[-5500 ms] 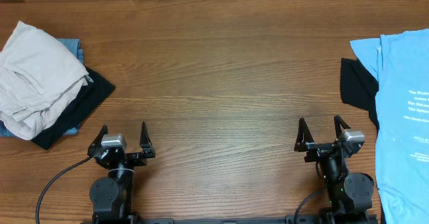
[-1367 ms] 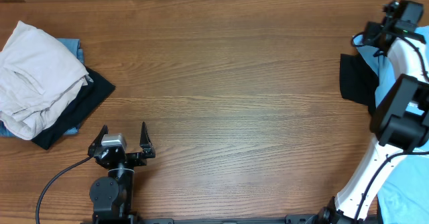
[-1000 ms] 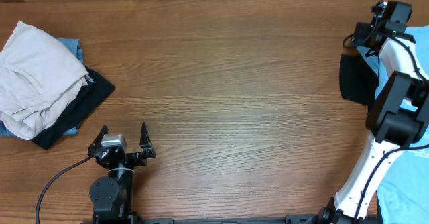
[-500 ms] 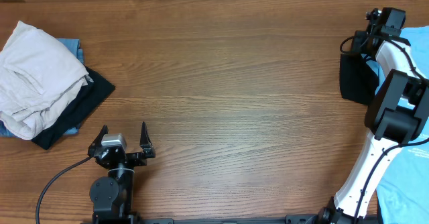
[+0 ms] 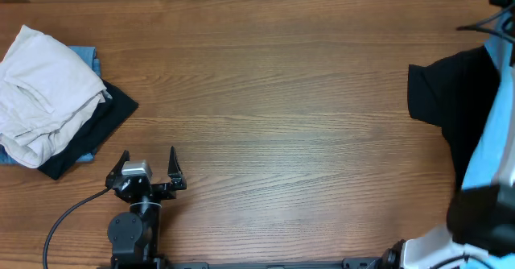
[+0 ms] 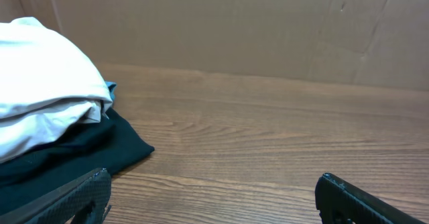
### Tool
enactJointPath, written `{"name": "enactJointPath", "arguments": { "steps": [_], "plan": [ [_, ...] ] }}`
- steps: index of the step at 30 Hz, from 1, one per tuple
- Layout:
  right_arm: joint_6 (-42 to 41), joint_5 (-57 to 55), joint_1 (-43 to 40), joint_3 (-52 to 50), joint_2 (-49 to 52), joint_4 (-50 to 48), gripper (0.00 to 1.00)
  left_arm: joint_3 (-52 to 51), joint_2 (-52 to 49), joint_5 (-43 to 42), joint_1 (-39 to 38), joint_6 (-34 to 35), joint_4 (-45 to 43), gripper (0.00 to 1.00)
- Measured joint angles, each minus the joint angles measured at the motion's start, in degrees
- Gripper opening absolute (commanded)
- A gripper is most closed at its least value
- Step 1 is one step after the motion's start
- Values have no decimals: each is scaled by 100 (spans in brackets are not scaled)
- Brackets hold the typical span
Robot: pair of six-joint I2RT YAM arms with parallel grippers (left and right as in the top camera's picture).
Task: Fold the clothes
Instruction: 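Grasp the blue T-shirt and drag it left onto the table center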
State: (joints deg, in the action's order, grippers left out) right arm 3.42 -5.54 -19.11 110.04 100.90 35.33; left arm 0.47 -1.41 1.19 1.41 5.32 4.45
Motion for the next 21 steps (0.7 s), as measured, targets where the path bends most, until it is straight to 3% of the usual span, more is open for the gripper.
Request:
{"name": "enactJointPath", "arguments": {
  "steps": [3, 9, 11, 16, 17, 19, 21],
  "plan": [
    [-149, 55, 643, 2, -616, 546, 4, 0, 0, 0, 0, 0, 0, 100],
    [-1357, 933, 3281, 2, -791, 914, 4, 0, 0, 2, 0, 0, 2, 100],
    [-1759, 1128, 4389, 2, -378, 767, 4, 0, 0, 2, 0, 0, 2, 100],
    [-2081, 1263, 6155, -7, 1445, 376, 4, 0, 0, 15, 0, 0, 2, 100],
    [-2081, 1261, 6395, -13, 1698, 319, 13, 0, 0, 15, 0, 0, 2, 100],
    [-2090, 1274, 6649, -17, 1829, 179, 56, 0, 0, 15, 0, 0, 2, 100],
    [-2107, 1281, 6601, -15, 1825, 133, 69, 0, 0, 15, 0, 0, 2, 100]
  ]
}}
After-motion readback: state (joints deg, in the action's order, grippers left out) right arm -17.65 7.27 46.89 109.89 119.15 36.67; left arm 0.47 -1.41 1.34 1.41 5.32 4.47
